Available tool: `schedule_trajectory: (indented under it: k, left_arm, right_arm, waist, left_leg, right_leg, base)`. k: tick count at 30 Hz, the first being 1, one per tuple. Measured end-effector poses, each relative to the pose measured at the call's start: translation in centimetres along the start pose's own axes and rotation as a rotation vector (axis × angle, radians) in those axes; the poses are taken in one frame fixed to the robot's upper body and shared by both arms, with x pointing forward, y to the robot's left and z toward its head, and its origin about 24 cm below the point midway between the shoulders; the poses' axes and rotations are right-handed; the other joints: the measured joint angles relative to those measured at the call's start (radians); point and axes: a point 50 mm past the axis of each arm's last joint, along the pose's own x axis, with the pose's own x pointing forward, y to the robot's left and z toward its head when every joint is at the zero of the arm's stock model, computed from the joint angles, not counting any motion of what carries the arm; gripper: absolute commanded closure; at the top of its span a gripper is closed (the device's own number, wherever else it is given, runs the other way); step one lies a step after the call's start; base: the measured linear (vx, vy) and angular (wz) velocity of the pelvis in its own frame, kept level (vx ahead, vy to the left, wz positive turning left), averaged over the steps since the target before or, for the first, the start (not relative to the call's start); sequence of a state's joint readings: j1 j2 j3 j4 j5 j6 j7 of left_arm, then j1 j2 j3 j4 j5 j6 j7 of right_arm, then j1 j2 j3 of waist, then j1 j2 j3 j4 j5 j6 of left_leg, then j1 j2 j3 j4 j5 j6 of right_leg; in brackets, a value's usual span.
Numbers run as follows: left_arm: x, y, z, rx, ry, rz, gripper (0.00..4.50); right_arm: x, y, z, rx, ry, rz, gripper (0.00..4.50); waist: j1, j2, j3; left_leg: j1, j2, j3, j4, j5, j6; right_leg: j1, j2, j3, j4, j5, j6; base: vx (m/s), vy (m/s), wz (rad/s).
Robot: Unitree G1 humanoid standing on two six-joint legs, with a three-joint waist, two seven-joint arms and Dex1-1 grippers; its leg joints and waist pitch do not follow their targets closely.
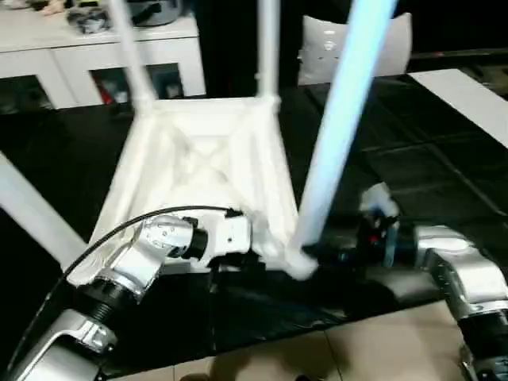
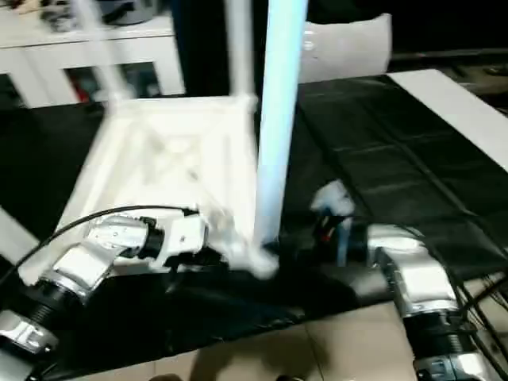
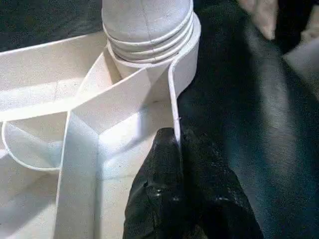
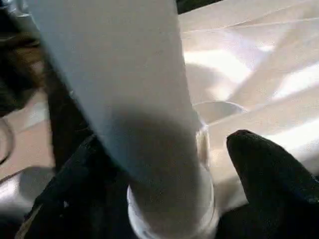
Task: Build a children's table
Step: Rotate leg to tighten
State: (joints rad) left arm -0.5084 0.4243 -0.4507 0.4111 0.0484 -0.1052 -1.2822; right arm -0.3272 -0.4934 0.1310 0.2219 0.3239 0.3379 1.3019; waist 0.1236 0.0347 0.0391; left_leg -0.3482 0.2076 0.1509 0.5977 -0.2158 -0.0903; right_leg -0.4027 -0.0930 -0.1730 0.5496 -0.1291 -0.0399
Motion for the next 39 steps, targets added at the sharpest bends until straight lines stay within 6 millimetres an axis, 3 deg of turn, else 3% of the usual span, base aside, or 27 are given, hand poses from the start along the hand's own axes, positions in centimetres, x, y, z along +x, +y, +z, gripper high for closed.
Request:
schedule_trajectory:
  k: [13, 22, 25, 27, 29, 31, 32, 33, 34, 35, 36, 37, 38, 39]
  left_arm:
    - [0.0, -0.4, 0.0, 0.025, -0.003, -0.067, 4.5]
    - [-0.1, -0.4, 0.0, -0.043, -0.029, -0.042, 4.5]
    - [-0.6, -0.1, -0.6, -0.138, -0.016, 0.05, 4.5]
    - [-0.9, 0.4, -1.0, -0.216, 0.001, 0.159, 4.5]
    - [-0.4, 0.9, -1.0, -0.28, -0.001, 0.255, 4.5]
    - [0.3, 1.1, -0.8, -0.321, -0.012, 0.311, 4.5]
    - [0.7, 1.2, -0.7, -0.344, -0.017, 0.344, 4.5]
    - [1.0, 1.4, -0.6, -0.362, -0.012, 0.38, 4.5]
    - [1.1, 1.6, -0.6, -0.373, -0.002, 0.41, 4.5]
    - [1.5, 1.8, -0.4, -0.392, 0.003, 0.453, 4.5]
    - [1.5, 1.9, -0.3, -0.393, 0.005, 0.485, 4.5]
    - [1.4, 2.1, -0.1, -0.394, 0.003, 0.506, 4.5]
    - [1.7, 2.3, 0.2, -0.394, 0.001, 0.518, 4.5]
    - [1.9, 2.4, 0.4, -0.394, -0.002, 0.521, 4.5]
  right_arm:
    - [0.5, 0.9, -0.3, 0.028, 0.029, 0.135, 2.19]
    - [1.1, 1.2, -0.2, 0.046, 0.006, 0.104, 2.29]
    - [2.2, 0.7, 0.0, 0.062, -0.048, -0.019, 2.29]
    - [3.5, -0.1, 0.2, 0.083, -0.101, -0.177, 2.31]
    - [4.5, -0.9, 0.4, 0.103, -0.122, -0.322, 2.35]
    - [4.9, -1.5, 0.8, 0.114, -0.125, -0.415, 2.36]
    - [5.2, -1.9, 0.9, 0.139, -0.137, -0.482, 2.36]
    - [5.7, -2.2, 0.9, 0.165, -0.148, -0.534, 2.36]
    - [6.3, -2.4, 1.1, 0.181, -0.152, -0.578, 2.36]
    - [6.8, -2.7, 1.4, 0.196, -0.158, -0.633, 2.36]
    - [7.1, -3.0, 1.8, 0.196, -0.167, -0.657, 2.36]
    - [7.5, -3.1, 2.1, 0.186, -0.177, -0.677, 2.36]
    - [7.4, -3.2, 2.1, 0.181, -0.192, -0.705, 2.36]
    - [7.3, -3.3, 2.1, 0.177, -0.196, -0.716, 1.85]
  waist:
    - [0.001, -0.002, -0.001]
    - [-0.003, -0.005, -0.002]
    - [-0.022, -0.005, -0.002]
    - [-0.054, -0.006, -0.002]
    - [-0.099, -0.002, -0.001]
    - [-0.135, 0.007, 0.004]
    - [-0.148, 0.004, 0.007]
    - [-0.153, -0.008, 0.009]
    - [-0.158, -0.026, 0.012]
    - [-0.16, -0.027, 0.014]
    - [-0.154, -0.026, 0.018]
    - [-0.157, -0.004, 0.014]
    - [-0.158, 0.013, 0.013]
    - [-0.157, 0.014, 0.014]
  left_leg:
    - [0.002, 0.0, 0.001, 0.004, -0.001, -0.003]
    - [0.003, 0.0, 0.001, 0.004, -0.001, -0.003]
    - [0.007, 0.0, 0.002, 0.004, 0.001, -0.008]
    - [0.01, 0.0, 0.002, 0.005, 0.002, -0.009]
    - [0.008, 0.004, -0.005, 0.01, 0.002, -0.009]
    - [0.006, 0.026, -0.014, 0.009, 0.001, -0.009]
    - [0.009, 0.03, -0.014, 0.01, 0.001, -0.01]
    - [0.019, 0.025, -0.007, 0.01, 0.0, -0.012]
    - [0.034, 0.01, -0.005, 0.013, -0.004, -0.018]
    - [0.044, 0.001, -0.005, 0.031, -0.015, -0.023]
    - [0.041, 0.0, -0.006, 0.039, -0.036, -0.012]
    - [0.01, 0.007, -0.031, 0.044, -0.045, 0.001]
    - [-0.004, 0.026, -0.055, 0.044, -0.043, -0.002]
    - [-0.002, 0.03, -0.057, 0.044, -0.035, -0.017]
  right_leg:
    - [0.0, 0.0, 0.002, 0.006, 0.0, 0.0]
    - [0.0, 0.0, 0.002, 0.007, 0.0, 0.001]
    - [0.001, 0.0, 0.002, 0.009, 0.0, 0.0]
    - [0.001, 0.0, -0.002, 0.008, 0.0, 0.0]
    - [0.008, 0.0, -0.024, -0.008, 0.0, 0.001]
    - [0.024, 0.0, -0.052, -0.032, -0.001, 0.001]
    - [0.024, 0.002, -0.047, -0.015, -0.005, 0.004]
    - [0.02, 0.001, -0.02, 0.016, -0.016, 0.009]
    - [0.016, 0.001, 0.001, 0.03, -0.016, 0.004]
    - [0.008, 0.0, -0.01, 0.031, -0.019, -0.002]
    - [0.002, -0.003, -0.025, 0.026, -0.02, -0.003]
    - [0.011, -0.011, -0.07, 0.008, -0.019, -0.002]
    - [0.017, -0.009, -0.101, -0.01, -0.018, 0.005]
    - [0.014, -0.003, -0.087, 0.01, -0.026, 0.017]
  base:
    - [0.0, 0.0, 0.0]
    - [0.0, 0.0, 0.0]
    - [0.0, 0.0, 0.0]
    - [0.0, 0.0, 0.0]
    - [-0.05, 0.014, -0.13]
    - [0.0, 0.0, 0.0]
    - [0.0, 0.0, 0.0]
    - [0.0, 0.0, 0.0]
    - [0.0, 0.0, 0.0]
    - [0.0, 0.0, 0.0]
    - [-0.001, -0.037, -0.26]
    - [0.075, 0.052, -0.48]
    - [0.075, 0.052, -0.48]
    - [0.087, 0.049, -0.16]
